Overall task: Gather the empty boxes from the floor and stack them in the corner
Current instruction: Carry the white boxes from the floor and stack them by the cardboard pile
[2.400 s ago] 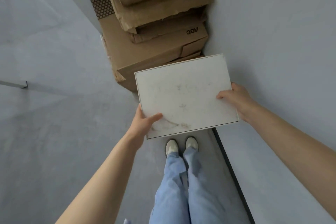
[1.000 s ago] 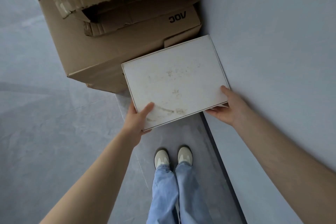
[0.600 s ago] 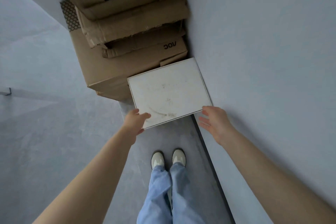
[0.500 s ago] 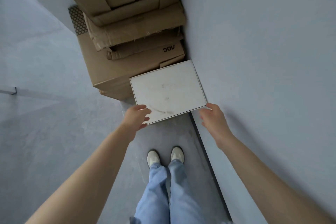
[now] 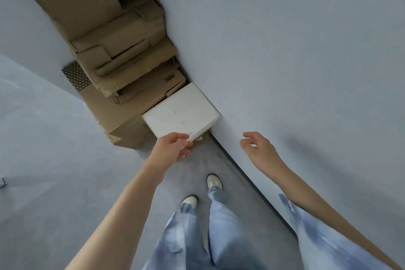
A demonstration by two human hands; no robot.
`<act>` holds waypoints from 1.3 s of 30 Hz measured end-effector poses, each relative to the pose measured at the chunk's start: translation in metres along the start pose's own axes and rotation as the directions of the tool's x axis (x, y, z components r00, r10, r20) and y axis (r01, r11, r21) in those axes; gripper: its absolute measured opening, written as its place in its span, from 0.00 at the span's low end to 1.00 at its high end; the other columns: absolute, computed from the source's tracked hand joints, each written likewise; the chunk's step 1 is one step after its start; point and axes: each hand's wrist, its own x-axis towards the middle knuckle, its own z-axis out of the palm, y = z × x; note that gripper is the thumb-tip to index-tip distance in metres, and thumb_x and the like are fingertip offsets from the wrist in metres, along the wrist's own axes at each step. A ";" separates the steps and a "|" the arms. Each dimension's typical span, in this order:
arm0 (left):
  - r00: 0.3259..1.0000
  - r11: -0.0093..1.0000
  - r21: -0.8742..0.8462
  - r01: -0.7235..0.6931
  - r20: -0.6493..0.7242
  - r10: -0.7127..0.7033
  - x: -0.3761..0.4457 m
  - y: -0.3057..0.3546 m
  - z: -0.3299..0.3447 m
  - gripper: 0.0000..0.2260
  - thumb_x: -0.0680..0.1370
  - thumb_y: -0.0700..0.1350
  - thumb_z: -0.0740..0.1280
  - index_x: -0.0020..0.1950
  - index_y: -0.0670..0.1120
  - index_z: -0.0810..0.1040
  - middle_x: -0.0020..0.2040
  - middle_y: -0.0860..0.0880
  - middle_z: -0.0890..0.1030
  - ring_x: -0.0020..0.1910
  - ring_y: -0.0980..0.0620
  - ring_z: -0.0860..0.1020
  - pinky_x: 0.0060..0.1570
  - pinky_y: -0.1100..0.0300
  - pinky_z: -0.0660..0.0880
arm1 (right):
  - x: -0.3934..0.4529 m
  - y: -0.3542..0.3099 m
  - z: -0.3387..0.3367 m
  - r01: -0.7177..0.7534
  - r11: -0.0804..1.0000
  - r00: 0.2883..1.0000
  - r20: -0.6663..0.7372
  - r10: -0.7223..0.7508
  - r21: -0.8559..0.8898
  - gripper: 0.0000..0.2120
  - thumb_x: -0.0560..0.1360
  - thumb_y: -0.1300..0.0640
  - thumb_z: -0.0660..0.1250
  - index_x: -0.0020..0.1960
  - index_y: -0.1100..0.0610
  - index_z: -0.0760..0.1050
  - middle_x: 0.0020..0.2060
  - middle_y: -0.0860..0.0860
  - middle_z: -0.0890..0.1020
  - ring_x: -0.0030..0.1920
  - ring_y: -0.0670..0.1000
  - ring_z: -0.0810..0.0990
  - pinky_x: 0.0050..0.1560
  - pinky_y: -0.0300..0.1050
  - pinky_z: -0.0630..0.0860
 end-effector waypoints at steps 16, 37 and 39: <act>0.709 0.511 0.517 -0.687 0.633 0.311 -0.137 -0.038 0.081 0.06 0.79 0.44 0.66 0.53 0.53 0.80 0.47 0.51 0.84 0.47 0.53 0.82 0.50 0.60 0.76 | -0.267 0.119 0.047 -0.038 0.902 0.858 -0.448 0.251 0.431 0.17 0.79 0.53 0.62 0.68 0.53 0.69 0.59 0.47 0.78 0.56 0.45 0.77 0.57 0.39 0.73; 0.000 0.133 0.036 -0.990 0.964 -0.265 -0.477 -0.404 0.320 0.09 0.78 0.42 0.68 0.54 0.54 0.78 0.43 0.53 0.84 0.42 0.58 0.82 0.44 0.73 0.74 | -0.703 0.412 0.218 -0.056 0.522 0.157 -0.509 0.846 0.851 0.18 0.79 0.50 0.61 0.69 0.50 0.68 0.60 0.44 0.77 0.59 0.44 0.75 0.60 0.39 0.70; -0.004 0.116 0.035 -0.993 0.947 -0.321 -0.503 -0.432 0.340 0.08 0.78 0.42 0.68 0.54 0.55 0.78 0.43 0.53 0.84 0.44 0.55 0.83 0.45 0.70 0.75 | -0.734 0.436 0.233 -0.049 0.470 0.109 -0.463 0.880 0.881 0.18 0.79 0.50 0.61 0.69 0.50 0.68 0.60 0.44 0.77 0.59 0.44 0.75 0.60 0.39 0.69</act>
